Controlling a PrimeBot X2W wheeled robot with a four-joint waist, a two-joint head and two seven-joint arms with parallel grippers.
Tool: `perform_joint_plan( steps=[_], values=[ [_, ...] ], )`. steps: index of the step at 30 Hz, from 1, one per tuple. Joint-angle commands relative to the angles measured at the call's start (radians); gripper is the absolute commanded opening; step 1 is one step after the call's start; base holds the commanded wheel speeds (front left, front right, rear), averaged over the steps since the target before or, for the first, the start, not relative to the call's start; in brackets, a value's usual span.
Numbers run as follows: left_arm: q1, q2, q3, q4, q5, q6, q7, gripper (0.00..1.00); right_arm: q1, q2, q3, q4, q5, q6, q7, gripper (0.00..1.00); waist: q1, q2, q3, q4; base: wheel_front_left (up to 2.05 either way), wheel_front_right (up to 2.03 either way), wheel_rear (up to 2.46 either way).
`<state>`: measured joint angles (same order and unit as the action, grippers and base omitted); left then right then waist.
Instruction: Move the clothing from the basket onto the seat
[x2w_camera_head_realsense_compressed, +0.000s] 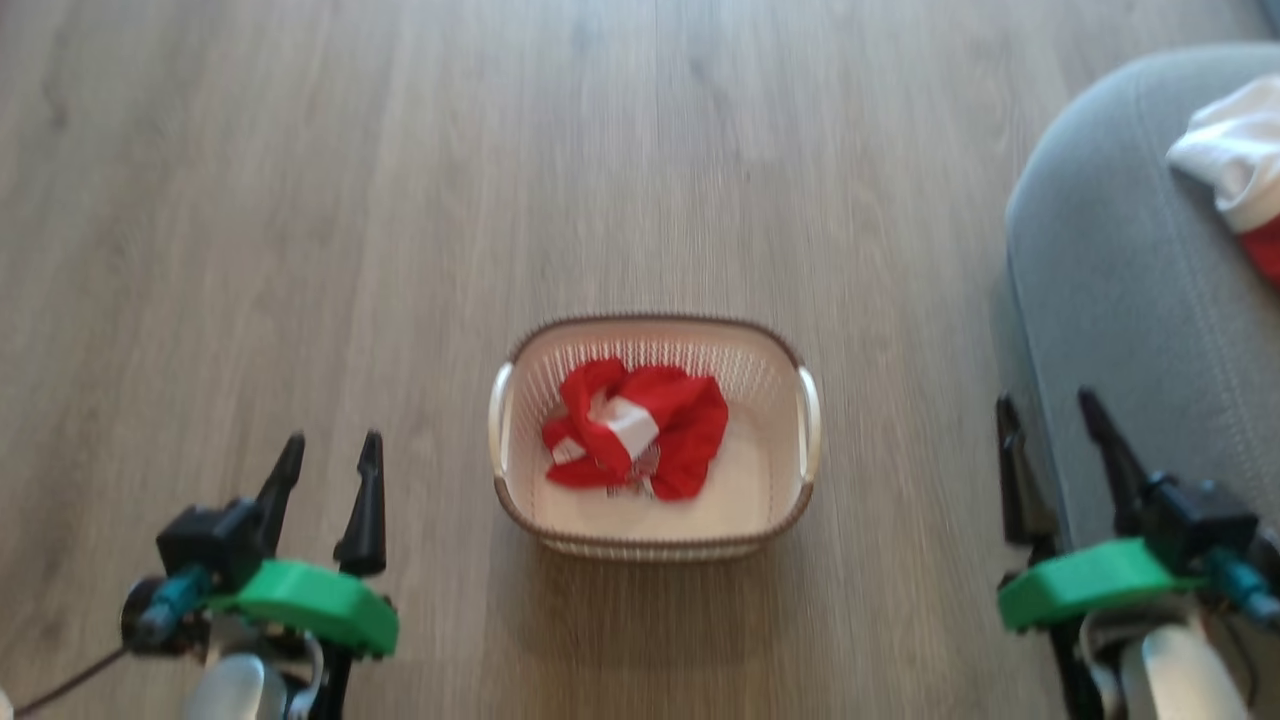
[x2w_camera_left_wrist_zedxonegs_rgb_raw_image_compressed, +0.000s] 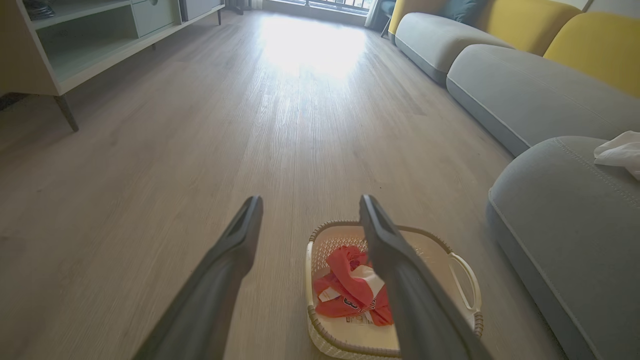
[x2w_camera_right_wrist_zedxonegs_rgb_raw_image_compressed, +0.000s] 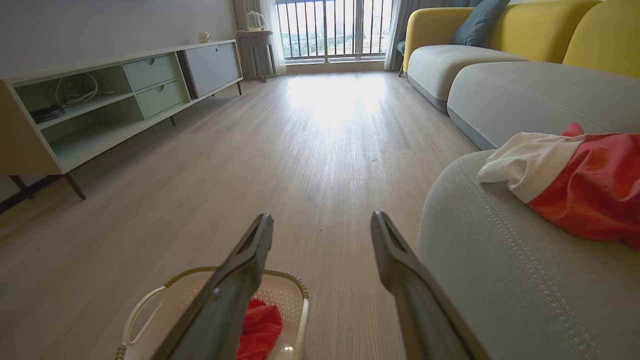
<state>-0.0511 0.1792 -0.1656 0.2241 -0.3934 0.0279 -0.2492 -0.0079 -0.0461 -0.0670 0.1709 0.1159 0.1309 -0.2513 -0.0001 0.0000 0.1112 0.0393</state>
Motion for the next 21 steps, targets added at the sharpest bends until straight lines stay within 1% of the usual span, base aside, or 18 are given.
perform_joint_plan(
  steps=[1,7,12,16,21],
  values=[
    [-0.082,0.005,0.03,-0.035,0.01,-0.008,-0.013,1.0,-0.069,-0.004,0.013,-0.052,0.008,0.0,-0.01,1.0,0.0001,0.0,0.085,-0.02,0.0,0.0,0.0],
    [-0.223,0.009,-0.014,-0.025,0.044,-0.038,-0.004,1.0,-0.184,-0.004,-0.015,-0.122,0.009,0.0,-0.01,1.0,0.0001,0.0,0.286,-0.061,0.0,0.0,0.0],
    [-0.374,0.013,-0.07,0.024,0.095,-0.06,0.023,1.0,-0.282,-0.004,-0.023,-0.174,0.021,0.0,-0.01,1.0,0.0001,0.0,0.438,-0.105,0.0,0.0,0.0],
    [-0.492,0.0,-0.128,0.098,0.137,-0.077,0.067,1.0,-0.332,-0.004,-0.021,-0.197,0.038,0.0,-0.01,1.0,0.0001,0.0,0.521,-0.137,0.0,0.0,0.0],
    [-0.629,-0.038,-0.193,0.255,0.182,-0.087,0.116,1.0,-0.348,-0.004,-0.004,-0.213,0.062,0.0,-0.01,1.0,0.0001,0.0,0.58,-0.176,0.0,0.0,0.0]
  ],
)
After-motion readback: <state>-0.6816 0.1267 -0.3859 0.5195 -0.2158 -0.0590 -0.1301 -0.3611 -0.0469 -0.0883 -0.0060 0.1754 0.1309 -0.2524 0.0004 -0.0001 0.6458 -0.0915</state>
